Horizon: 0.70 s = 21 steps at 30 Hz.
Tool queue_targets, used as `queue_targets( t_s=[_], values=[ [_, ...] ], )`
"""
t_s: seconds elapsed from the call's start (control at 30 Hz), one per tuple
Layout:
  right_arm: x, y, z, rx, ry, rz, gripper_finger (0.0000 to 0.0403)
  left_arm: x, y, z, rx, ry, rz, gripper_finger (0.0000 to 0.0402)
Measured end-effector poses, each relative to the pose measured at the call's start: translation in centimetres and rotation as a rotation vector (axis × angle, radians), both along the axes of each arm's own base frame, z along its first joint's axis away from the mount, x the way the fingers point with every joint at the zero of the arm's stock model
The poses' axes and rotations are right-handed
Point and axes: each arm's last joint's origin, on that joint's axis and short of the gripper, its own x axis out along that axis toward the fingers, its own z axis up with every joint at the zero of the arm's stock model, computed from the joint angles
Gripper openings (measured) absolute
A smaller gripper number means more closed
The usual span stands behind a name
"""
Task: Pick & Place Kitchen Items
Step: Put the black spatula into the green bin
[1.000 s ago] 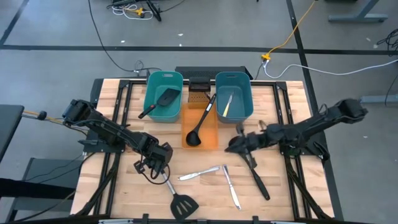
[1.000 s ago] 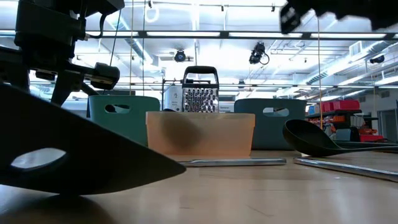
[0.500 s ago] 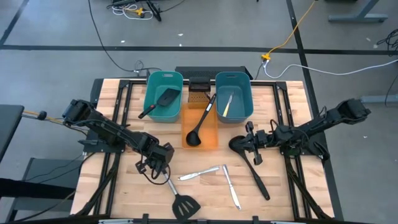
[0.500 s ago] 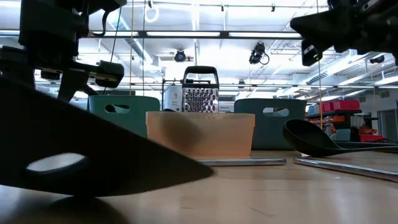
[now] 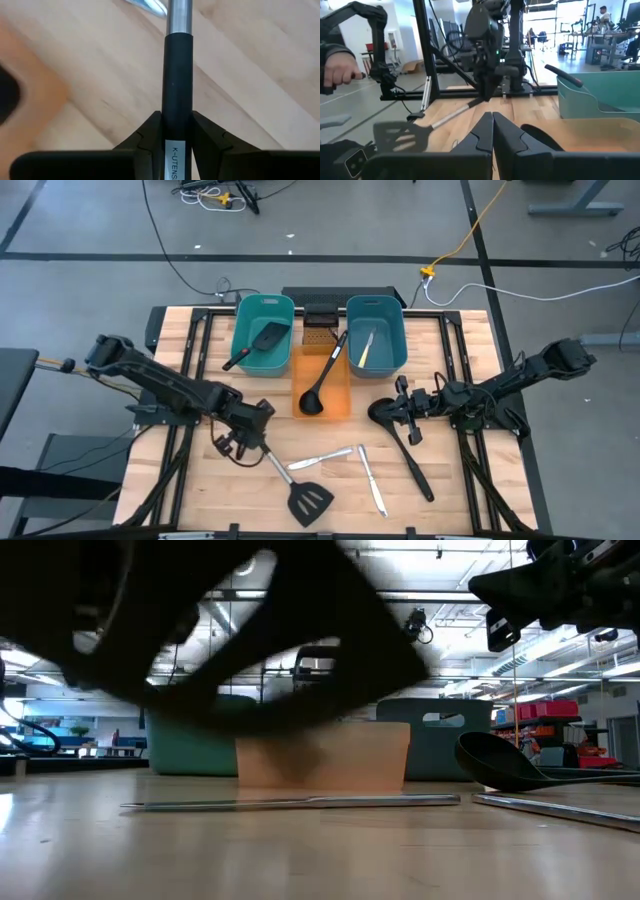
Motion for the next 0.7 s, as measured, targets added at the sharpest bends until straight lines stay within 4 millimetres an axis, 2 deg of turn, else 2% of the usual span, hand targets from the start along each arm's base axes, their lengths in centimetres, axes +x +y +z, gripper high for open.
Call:
queue_targets(
  t_s=[0.23,0.43,0.7],
  values=[
    [0.0,0.0,0.0,0.0,0.0,0.002,0.0009,-1.6,1.5,3.8,-0.03,-0.213,0.128,0.0085],
    [0.0,0.0,0.0,0.0,-0.001,0.002,0.0009,-3.0,3.7,7.6,-0.034,-0.5,0.397,0.0085],
    [0.0,0.0,0.0,0.001,-0.001,0.002,0.0009,-4.8,6.6,10.8,0.029,-0.791,0.774,0.0085]
  ],
)
